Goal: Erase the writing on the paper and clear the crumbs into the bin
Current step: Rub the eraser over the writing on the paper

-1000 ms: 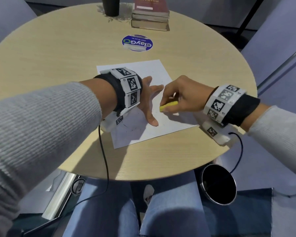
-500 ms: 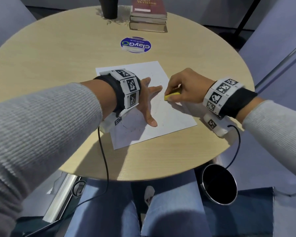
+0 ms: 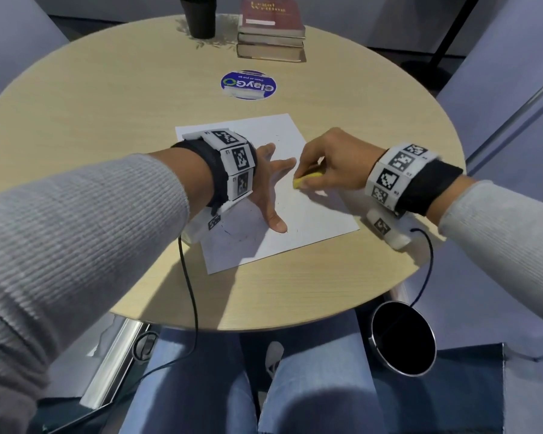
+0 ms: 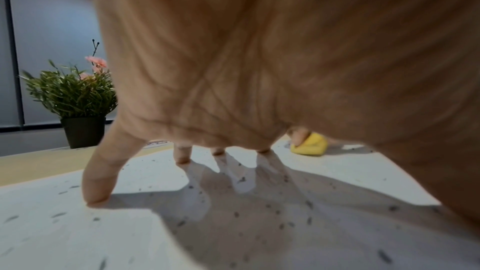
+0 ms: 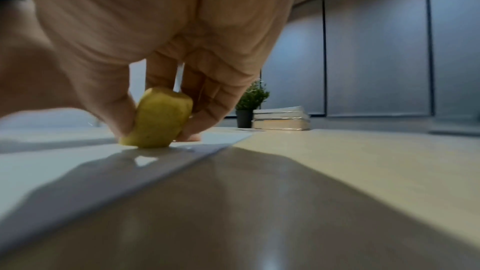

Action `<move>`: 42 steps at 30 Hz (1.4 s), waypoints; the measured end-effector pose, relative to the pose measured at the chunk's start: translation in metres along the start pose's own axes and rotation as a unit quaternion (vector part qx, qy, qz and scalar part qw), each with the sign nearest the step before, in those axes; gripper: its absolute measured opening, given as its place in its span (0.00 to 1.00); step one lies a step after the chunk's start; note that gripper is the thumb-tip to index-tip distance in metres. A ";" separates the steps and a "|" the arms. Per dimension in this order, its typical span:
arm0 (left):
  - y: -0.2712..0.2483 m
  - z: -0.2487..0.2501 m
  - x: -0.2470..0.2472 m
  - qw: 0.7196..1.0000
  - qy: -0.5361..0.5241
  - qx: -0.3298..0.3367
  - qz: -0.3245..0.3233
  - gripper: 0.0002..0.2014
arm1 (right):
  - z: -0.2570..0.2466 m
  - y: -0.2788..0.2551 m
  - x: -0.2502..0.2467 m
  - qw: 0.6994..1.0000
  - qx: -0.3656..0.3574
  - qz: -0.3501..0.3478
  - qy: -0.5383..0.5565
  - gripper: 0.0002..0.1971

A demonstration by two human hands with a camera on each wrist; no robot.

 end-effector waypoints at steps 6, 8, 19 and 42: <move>0.005 -0.002 0.000 1.000 0.028 -0.005 0.008 0.70 | -0.008 -0.001 0.004 1.000 -0.017 -0.004 -0.001 0.08; 0.006 -0.001 -0.002 0.999 0.028 0.000 0.018 0.65 | -0.021 -0.006 0.011 0.999 -0.047 -0.025 0.011 0.07; 0.004 -0.004 -0.004 0.999 0.026 -0.020 0.004 0.64 | -0.035 -0.014 0.016 0.996 -0.083 -0.041 0.010 0.09; -0.003 0.000 -0.004 0.999 0.030 -0.021 -0.009 0.65 | -0.019 -0.017 0.007 0.998 -0.049 -0.027 0.031 0.08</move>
Point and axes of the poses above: each hand's wrist, its own y-axis towards the middle knuckle, its own x-axis out of the palm, z = x × y, the point moved 5 cm from there along y, towards the middle knuckle, and after that the axes turned 5 degrees about -x, right-handed, at the moved point
